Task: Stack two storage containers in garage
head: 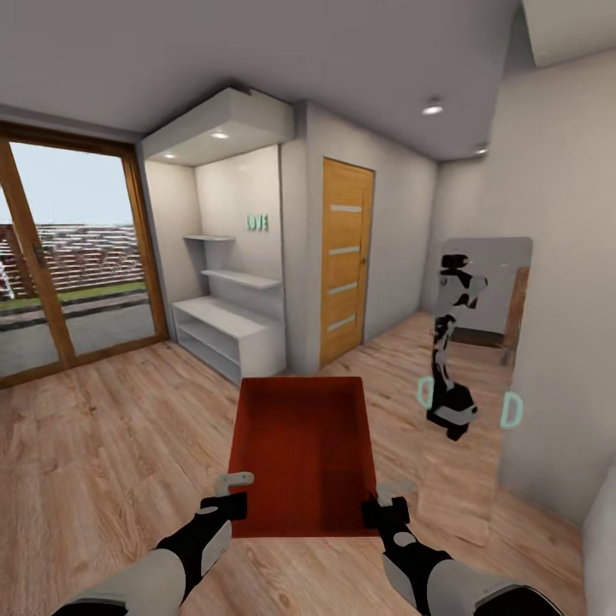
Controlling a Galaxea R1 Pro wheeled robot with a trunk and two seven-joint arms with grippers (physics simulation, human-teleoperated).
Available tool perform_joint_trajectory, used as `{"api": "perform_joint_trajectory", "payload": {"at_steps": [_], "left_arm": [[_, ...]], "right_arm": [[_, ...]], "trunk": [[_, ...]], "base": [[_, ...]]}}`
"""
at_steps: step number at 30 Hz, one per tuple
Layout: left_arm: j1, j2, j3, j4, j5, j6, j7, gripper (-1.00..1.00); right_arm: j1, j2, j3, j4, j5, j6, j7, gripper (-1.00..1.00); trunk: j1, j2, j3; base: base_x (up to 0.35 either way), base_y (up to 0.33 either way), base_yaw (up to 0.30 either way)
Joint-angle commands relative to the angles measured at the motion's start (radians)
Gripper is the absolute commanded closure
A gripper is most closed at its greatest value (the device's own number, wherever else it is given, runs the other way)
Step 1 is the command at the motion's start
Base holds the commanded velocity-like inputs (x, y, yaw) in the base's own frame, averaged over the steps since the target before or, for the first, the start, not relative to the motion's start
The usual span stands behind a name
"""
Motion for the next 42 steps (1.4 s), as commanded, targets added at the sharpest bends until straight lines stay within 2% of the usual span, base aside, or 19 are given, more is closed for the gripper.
{"api": "perform_joint_trajectory", "payload": {"at_steps": [1, 8, 42], "left_arm": [[0.000, 0.034, 0.012, 0.002, 0.008, 0.002, 0.026, 1.00], [0.000, 0.034, 0.012, 0.002, 0.008, 0.002, 0.026, 1.00], [0.000, 0.034, 0.012, 0.002, 0.008, 0.003, 0.026, 1.00]], "right_arm": [[-0.001, 0.000, -0.015, -0.002, -0.006, -0.019, -0.003, 1.00], [-0.001, -0.001, -0.015, -0.002, -0.006, -0.020, -0.003, 1.00], [-0.001, 0.000, -0.015, -0.002, -0.006, -0.020, -0.003, 1.00]], "trunk": [[0.001, -0.001, -0.002], [0.001, -0.001, -0.002], [0.001, -0.001, -0.002]], "base": [[0.321, 0.000, 0.268], [0.321, 0.000, 0.170], [0.321, 0.002, 0.002]]}}
